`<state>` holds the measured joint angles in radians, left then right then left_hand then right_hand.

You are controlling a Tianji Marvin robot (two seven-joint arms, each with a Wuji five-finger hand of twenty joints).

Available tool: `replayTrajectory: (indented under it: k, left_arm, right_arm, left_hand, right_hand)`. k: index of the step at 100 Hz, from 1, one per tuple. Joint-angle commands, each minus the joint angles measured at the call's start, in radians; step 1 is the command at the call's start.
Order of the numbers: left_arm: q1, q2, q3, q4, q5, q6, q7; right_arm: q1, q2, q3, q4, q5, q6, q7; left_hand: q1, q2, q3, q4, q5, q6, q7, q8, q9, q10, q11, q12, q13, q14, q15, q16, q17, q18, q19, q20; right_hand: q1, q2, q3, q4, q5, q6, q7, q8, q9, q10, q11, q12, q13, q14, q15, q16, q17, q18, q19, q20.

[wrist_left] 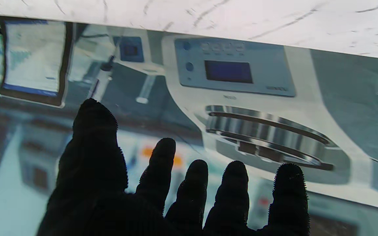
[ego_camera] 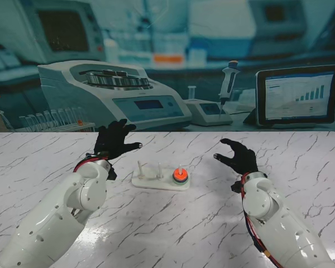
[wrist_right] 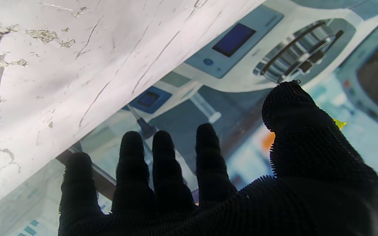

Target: Move the three rings of the Hanoi Tower from the left rod to the right rod

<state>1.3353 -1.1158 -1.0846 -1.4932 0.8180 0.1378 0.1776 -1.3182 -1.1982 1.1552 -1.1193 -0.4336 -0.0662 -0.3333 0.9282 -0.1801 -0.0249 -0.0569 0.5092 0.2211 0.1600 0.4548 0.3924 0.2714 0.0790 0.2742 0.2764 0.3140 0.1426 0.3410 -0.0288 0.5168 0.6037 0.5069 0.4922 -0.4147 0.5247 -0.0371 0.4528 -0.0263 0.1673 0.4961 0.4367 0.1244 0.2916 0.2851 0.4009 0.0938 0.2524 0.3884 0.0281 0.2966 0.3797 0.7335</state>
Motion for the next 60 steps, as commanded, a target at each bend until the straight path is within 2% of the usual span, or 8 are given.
replayTrajectory:
  k: [1, 13, 31, 47, 60]
  left_arm:
    - [0.017, -0.007, -0.014, 0.028, -0.010, -0.011, -0.004]
    - [0.038, -0.016, -0.028, 0.058, -0.017, 0.010, 0.053]
    - [0.051, -0.032, -0.033, 0.117, -0.060, 0.023, 0.115]
    - [0.055, -0.042, -0.033, 0.158, -0.103, 0.031, 0.136]
    - [0.058, -0.046, -0.033, 0.171, -0.124, 0.038, 0.135]
  right_arm:
    - [-0.008, -0.008, -0.003, -0.010, 0.004, -0.005, 0.000]
    - [-0.010, -0.007, -0.001, -0.015, 0.008, -0.014, 0.007]
    - [-0.013, 0.002, 0.002, -0.025, -0.004, -0.046, 0.030]
    - [-0.016, 0.017, 0.006, -0.035, -0.038, -0.092, 0.056]
    - [-0.022, 0.026, 0.007, -0.048, -0.070, -0.116, 0.066]
  left_hand:
    - [0.031, 0.047, -0.017, -0.006, 0.004, -0.023, -0.013, -0.021, 0.017, -0.017, -0.002, 0.007, 0.000, -0.020, 0.002, 0.012, -0.004, -0.019, -0.025, -0.027]
    - [0.003, 0.060, -0.019, -0.006, -0.012, -0.021, -0.026, -0.041, -0.001, -0.016, -0.010, -0.001, -0.029, -0.030, -0.016, -0.004, -0.007, -0.062, -0.090, -0.086]
    - [-0.066, 0.120, -0.024, -0.008, -0.093, -0.047, -0.077, -0.084, -0.056, -0.023, -0.032, -0.020, -0.098, -0.056, -0.055, -0.037, -0.051, -0.100, -0.180, -0.152]
    - [-0.112, 0.152, -0.022, -0.006, -0.114, -0.074, -0.086, -0.101, -0.083, -0.047, -0.040, -0.033, -0.142, -0.070, -0.083, -0.060, -0.077, -0.085, -0.260, -0.183]
    - [-0.125, 0.157, -0.023, -0.006, -0.114, -0.079, -0.085, -0.103, -0.086, -0.056, -0.041, -0.035, -0.150, -0.073, -0.089, -0.064, -0.086, -0.055, -0.282, -0.179]
  right_hand:
    - [-0.008, 0.021, -0.007, 0.025, 0.007, -0.003, -0.011, -0.010, 0.000, -0.010, -0.013, -0.008, -0.008, -0.014, -0.028, -0.002, -0.014, -0.020, 0.002, 0.009]
    - [-0.034, 0.024, 0.007, 0.026, 0.009, -0.008, -0.019, -0.016, 0.013, -0.034, -0.033, -0.019, -0.007, -0.031, -0.049, -0.016, -0.015, -0.020, -0.004, 0.003]
    - [-0.097, 0.012, 0.046, 0.024, 0.015, -0.026, -0.035, -0.032, 0.040, -0.059, -0.098, -0.064, -0.006, -0.049, -0.106, -0.066, -0.016, -0.020, -0.017, -0.013]
    - [-0.143, 0.001, 0.073, 0.020, 0.018, -0.039, -0.041, -0.040, 0.046, -0.071, -0.130, -0.084, -0.023, -0.082, -0.139, -0.098, -0.011, -0.050, -0.030, -0.033]
    - [-0.153, -0.006, 0.089, 0.019, 0.019, -0.039, -0.042, -0.042, 0.054, -0.066, -0.139, -0.089, -0.030, -0.104, -0.150, -0.122, 0.016, -0.082, -0.039, -0.054]
